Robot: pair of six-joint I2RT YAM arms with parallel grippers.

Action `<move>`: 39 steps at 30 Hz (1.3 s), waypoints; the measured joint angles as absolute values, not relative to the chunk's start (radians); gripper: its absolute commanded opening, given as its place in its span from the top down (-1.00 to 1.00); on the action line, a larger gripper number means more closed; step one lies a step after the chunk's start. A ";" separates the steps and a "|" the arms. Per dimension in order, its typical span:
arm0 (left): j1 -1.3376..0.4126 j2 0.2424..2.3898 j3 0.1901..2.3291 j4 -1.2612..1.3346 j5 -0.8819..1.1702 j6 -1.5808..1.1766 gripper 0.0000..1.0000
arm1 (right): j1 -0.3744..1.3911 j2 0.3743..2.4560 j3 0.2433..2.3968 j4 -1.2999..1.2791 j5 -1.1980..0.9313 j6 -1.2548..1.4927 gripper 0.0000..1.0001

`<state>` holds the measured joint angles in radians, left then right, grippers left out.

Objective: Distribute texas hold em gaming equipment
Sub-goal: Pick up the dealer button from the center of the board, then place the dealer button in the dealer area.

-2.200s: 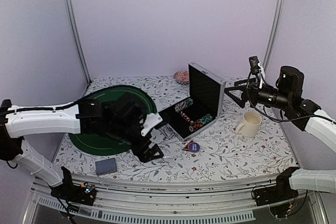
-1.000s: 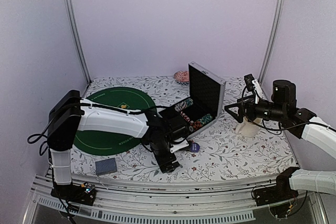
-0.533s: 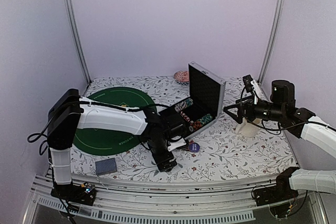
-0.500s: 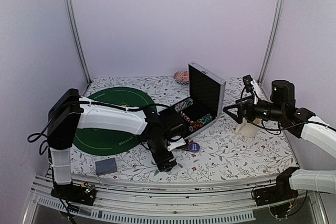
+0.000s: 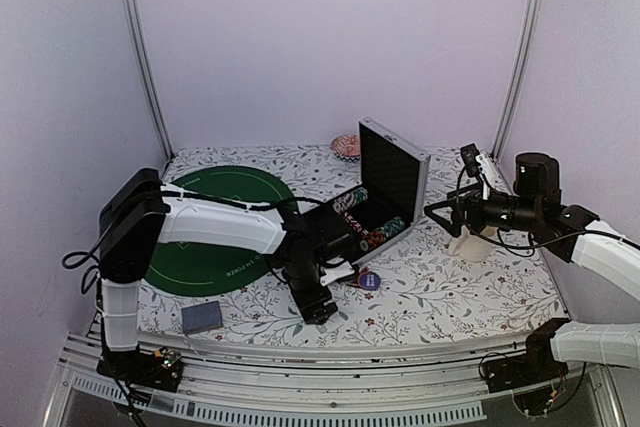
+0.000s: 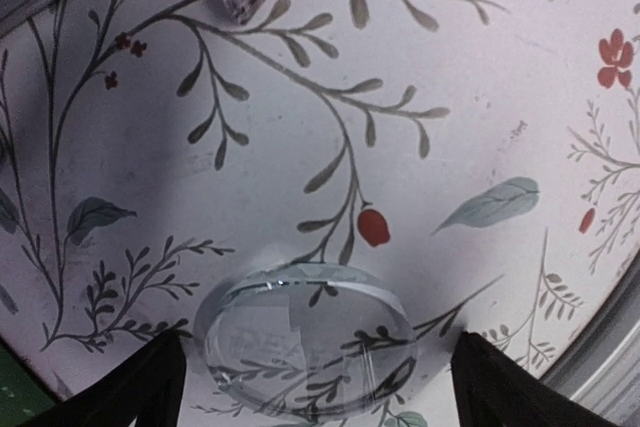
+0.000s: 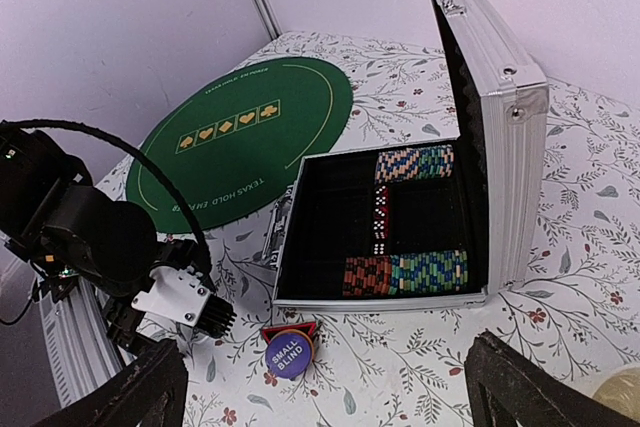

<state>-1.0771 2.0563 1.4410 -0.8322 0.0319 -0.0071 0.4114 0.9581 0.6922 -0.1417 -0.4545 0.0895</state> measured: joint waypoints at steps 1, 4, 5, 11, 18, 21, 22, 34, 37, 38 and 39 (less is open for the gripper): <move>-1.077 2.058 1.443 -0.831 0.031 -0.006 -0.76 | 0.411 0.960 0.692 -0.142 -0.455 0.089 -0.98; -1.080 2.065 1.451 -0.831 0.028 -0.004 -0.54 | 0.411 0.969 0.692 -0.142 -0.456 0.089 -0.98; -1.080 2.065 1.452 -0.831 0.027 -0.003 -0.47 | 0.411 0.971 0.692 -0.142 -0.457 0.089 -0.98; -1.080 2.066 1.452 -0.827 0.023 0.002 0.07 | 0.411 0.973 0.692 -0.142 -0.459 0.089 -0.98; -1.076 2.057 1.448 -0.829 0.020 0.006 0.40 | 0.411 0.973 0.692 -0.142 -0.459 0.089 -0.98; -1.069 2.046 1.438 -0.839 0.018 0.003 0.39 | 0.411 0.973 0.692 -0.142 -0.459 0.089 -0.98; -1.063 2.035 1.433 -0.842 0.017 0.002 0.39 | 0.411 0.973 0.692 -0.142 -0.459 0.089 -0.98; -0.688 1.746 1.405 -0.835 -0.043 -0.001 0.38 | 0.411 0.965 0.692 -0.142 -0.466 0.089 -0.98; -0.571 1.739 1.405 -0.812 -0.068 -0.004 0.38 | 0.411 0.961 0.692 -0.142 -0.466 0.090 -0.98; -0.526 1.742 1.405 -0.803 -0.071 -0.004 0.38 | 0.411 0.960 0.692 -0.142 -0.466 0.089 -0.98; -0.498 1.745 1.405 -0.797 -0.073 -0.004 0.38 | 0.411 0.960 0.692 -0.142 -0.467 0.090 -0.98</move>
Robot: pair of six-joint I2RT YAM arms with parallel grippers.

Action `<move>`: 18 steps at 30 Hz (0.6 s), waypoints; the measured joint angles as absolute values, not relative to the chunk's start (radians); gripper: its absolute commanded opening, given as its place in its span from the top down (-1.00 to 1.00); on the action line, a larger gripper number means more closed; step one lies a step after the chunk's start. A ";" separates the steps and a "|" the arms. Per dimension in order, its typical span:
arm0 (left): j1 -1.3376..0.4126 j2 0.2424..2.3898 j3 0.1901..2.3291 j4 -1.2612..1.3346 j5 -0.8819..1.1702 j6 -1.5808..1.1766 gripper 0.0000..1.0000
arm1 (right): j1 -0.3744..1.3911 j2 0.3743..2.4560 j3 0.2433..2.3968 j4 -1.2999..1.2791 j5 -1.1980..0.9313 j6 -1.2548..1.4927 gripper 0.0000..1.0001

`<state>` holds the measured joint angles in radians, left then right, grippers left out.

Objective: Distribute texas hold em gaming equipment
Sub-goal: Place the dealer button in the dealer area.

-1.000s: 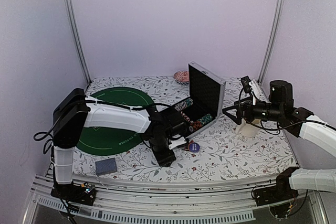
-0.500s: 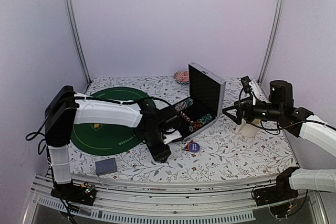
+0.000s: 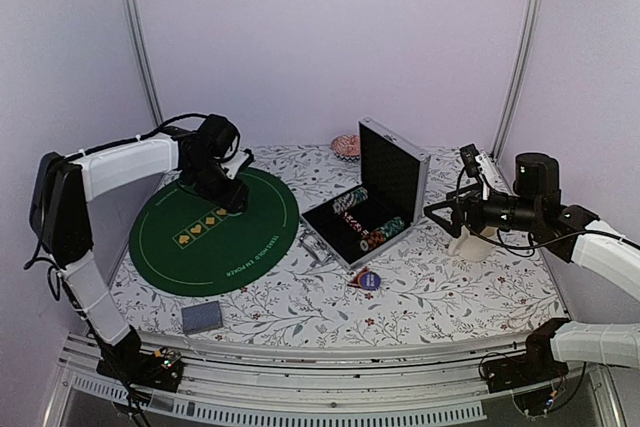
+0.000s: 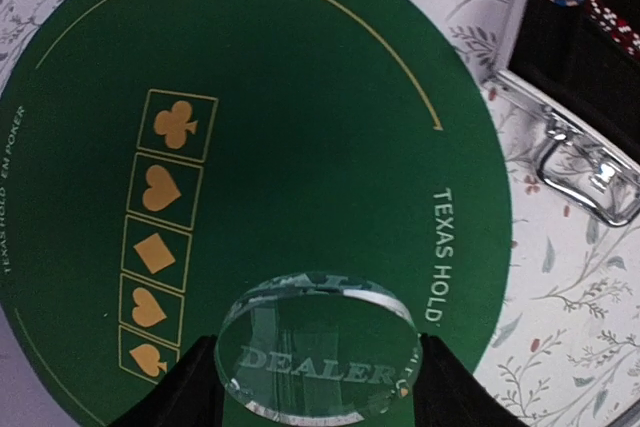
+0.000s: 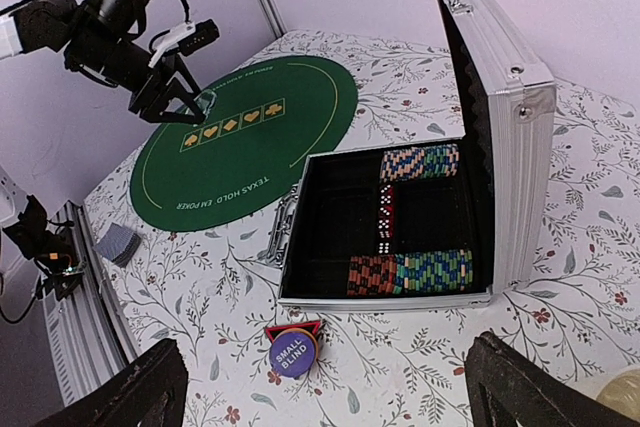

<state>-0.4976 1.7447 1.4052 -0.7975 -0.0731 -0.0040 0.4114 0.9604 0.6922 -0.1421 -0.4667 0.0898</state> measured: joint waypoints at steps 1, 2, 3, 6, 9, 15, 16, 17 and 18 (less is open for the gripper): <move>-0.459 1.748 1.406 -0.790 -0.076 -0.004 0.38 | 0.411 0.960 0.692 -0.142 -0.467 0.090 -0.98; -0.426 1.754 1.409 -0.783 -0.080 -0.004 0.38 | 0.411 0.960 0.692 -0.142 -0.468 0.090 -0.98; -0.399 1.760 1.412 -0.777 -0.079 -0.004 0.38 | 0.411 0.960 0.692 -0.142 -0.470 0.090 -0.98; -0.283 1.795 1.435 -0.750 -0.082 -0.005 0.39 | 0.411 0.954 0.692 -0.142 -0.475 0.090 -0.98; -0.148 1.853 1.465 -0.716 -0.093 -0.009 0.41 | 0.411 0.945 0.692 -0.142 -0.481 0.090 -0.98; 0.032 2.010 1.523 -0.688 -0.115 -0.012 0.43 | 0.411 0.937 0.692 -0.141 -0.488 0.092 -0.98; 0.048 2.039 1.528 -0.685 -0.114 -0.012 0.43 | 0.411 0.937 0.692 -0.141 -0.491 0.093 -0.98; 0.059 2.067 1.533 -0.686 -0.113 -0.012 0.43 | 0.411 0.937 0.692 -0.140 -0.494 0.093 -0.98; 0.066 2.092 1.539 -0.686 -0.111 -0.012 0.44 | 0.411 0.937 0.692 -0.138 -0.498 0.093 -0.98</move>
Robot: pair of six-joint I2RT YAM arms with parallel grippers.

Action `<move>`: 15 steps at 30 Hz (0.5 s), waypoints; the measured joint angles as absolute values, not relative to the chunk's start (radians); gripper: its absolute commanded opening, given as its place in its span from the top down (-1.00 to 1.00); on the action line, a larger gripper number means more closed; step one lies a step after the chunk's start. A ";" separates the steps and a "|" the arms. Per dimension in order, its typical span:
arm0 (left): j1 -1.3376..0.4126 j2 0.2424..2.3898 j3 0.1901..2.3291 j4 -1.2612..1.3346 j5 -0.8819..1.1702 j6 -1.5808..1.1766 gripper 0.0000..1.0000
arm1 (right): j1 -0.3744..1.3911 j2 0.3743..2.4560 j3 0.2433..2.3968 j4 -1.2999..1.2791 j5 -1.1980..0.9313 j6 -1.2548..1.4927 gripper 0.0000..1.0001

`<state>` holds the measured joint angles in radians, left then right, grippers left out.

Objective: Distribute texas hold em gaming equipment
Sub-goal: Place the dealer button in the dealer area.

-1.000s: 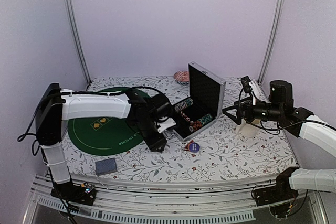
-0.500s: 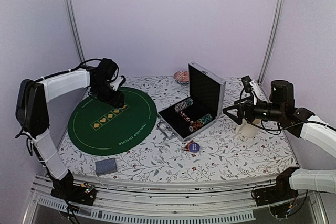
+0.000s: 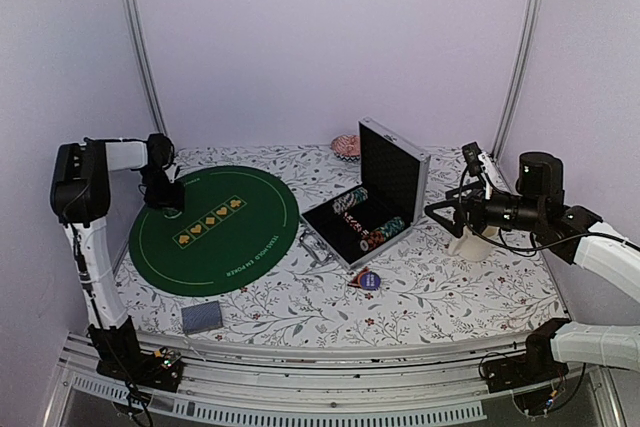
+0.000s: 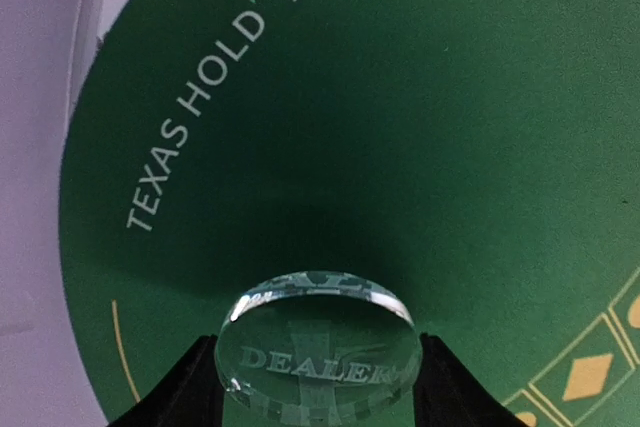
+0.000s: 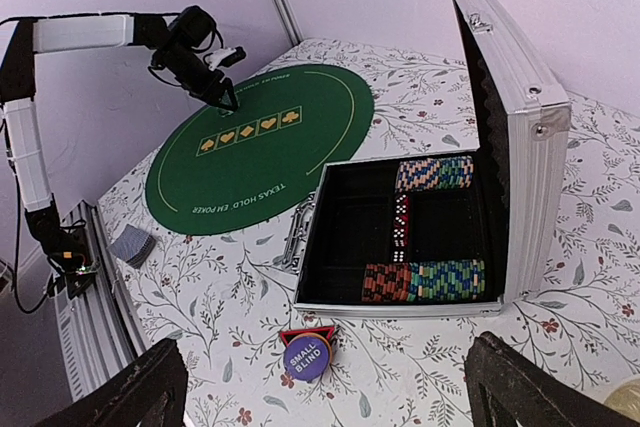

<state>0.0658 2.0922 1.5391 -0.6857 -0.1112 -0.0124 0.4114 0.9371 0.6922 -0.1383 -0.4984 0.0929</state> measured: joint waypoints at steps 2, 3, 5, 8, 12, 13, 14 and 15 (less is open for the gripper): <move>0.071 2.141 1.561 -0.690 -0.100 -0.012 0.44 | 0.411 0.937 0.692 -0.135 -0.505 0.093 -0.98; 0.072 2.156 1.584 -0.702 -0.094 -0.012 0.44 | 0.411 0.937 0.692 -0.134 -0.508 0.093 -0.98; 0.073 2.175 1.626 -0.695 -0.084 -0.015 0.44 | 0.411 0.937 0.692 -0.134 -0.509 0.093 -0.98; 0.073 2.218 1.682 -0.683 -0.067 -0.020 0.42 | 0.411 0.937 0.692 -0.134 -0.510 0.094 -0.98; 0.073 2.255 1.727 -0.688 -0.041 -0.023 0.15 | 0.411 0.937 0.692 -0.134 -0.510 0.094 -0.98; 0.073 2.262 1.736 -0.688 -0.036 -0.023 -0.01 | 0.411 0.937 0.692 -0.134 -0.510 0.094 -0.98; 0.073 2.267 1.740 -0.688 -0.031 -0.023 -0.18 | 0.411 0.937 0.692 -0.134 -0.510 0.094 -0.98; 0.073 2.267 1.741 -0.688 -0.028 -0.023 -0.32 | 0.411 0.937 0.692 -0.134 -0.510 0.094 -0.98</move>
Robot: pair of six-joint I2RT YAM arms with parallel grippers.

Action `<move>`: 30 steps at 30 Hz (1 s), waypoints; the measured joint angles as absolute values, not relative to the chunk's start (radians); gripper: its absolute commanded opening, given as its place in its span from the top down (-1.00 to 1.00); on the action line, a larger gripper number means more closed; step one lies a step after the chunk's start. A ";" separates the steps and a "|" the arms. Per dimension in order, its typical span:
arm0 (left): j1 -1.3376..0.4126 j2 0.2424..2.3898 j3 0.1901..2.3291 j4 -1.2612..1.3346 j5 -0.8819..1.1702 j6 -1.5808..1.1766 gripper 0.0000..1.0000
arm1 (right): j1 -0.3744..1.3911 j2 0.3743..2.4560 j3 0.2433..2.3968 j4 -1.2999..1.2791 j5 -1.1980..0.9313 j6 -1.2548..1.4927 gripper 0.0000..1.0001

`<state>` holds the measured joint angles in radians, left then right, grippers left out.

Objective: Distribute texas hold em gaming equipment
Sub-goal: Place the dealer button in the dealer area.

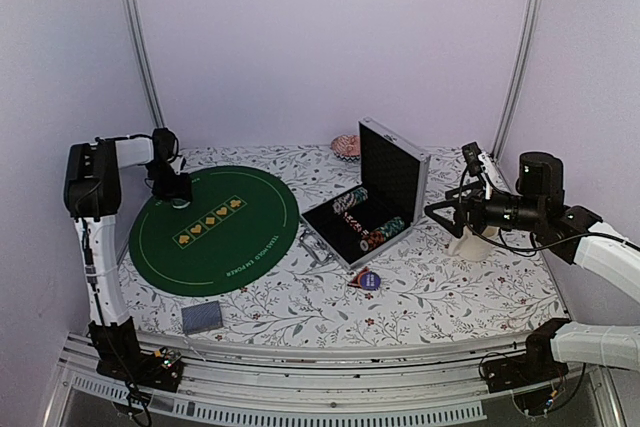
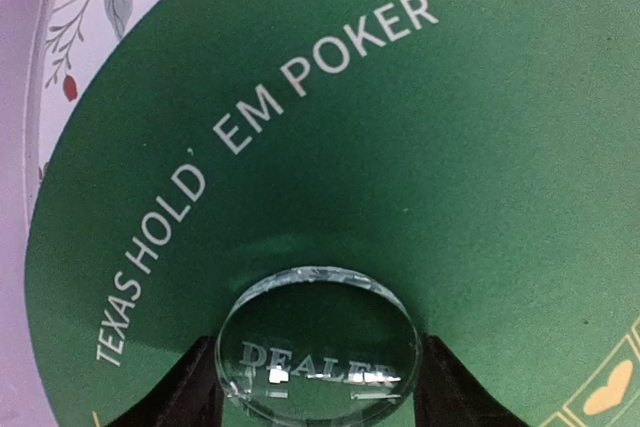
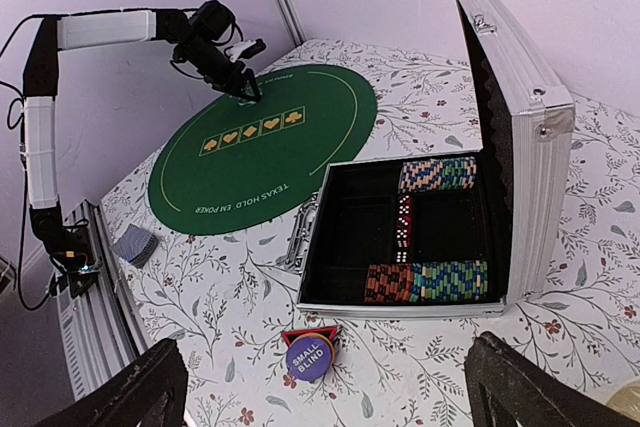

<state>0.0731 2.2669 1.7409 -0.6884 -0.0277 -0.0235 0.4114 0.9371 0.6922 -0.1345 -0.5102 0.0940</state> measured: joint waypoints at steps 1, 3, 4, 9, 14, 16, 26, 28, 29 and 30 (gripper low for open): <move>0.073 2.267 1.741 -0.688 -0.025 -0.024 -0.43 | 0.411 0.937 0.692 -0.134 -0.511 0.094 -0.98; 0.073 2.267 1.740 -0.686 -0.018 -0.025 -0.62 | 0.411 0.937 0.692 -0.134 -0.510 0.094 -0.98; 0.073 2.267 1.737 -0.684 -0.012 -0.028 -0.75 | 0.411 0.937 0.692 -0.135 -0.511 0.094 -0.98; 0.072 2.223 1.698 -0.672 0.000 -0.030 -0.96 | 0.411 0.937 0.692 -0.137 -0.510 0.094 -0.98; 0.057 2.065 1.629 -0.662 0.012 -0.030 -0.96 | 0.411 0.937 0.693 -0.151 -0.510 0.097 -0.98; 0.037 1.936 1.582 -0.632 0.015 -0.031 -0.96 | 0.411 0.938 0.697 -0.160 -0.511 0.102 -0.98; -0.287 1.502 1.320 -0.450 0.068 -0.031 -0.96 | 0.430 0.990 0.789 -0.165 -0.534 0.185 -0.98; -0.366 1.457 1.248 -0.417 0.080 -0.036 -0.96 | 0.458 1.005 0.804 -0.163 -0.526 0.209 -1.00; -0.403 1.437 1.208 -0.403 0.094 -0.043 -0.96 | 0.479 1.015 0.812 -0.165 -0.514 0.223 -0.97; -0.435 1.422 1.174 -0.393 0.111 -0.051 -0.96 | 0.505 1.028 0.821 -0.165 -0.499 0.235 -0.96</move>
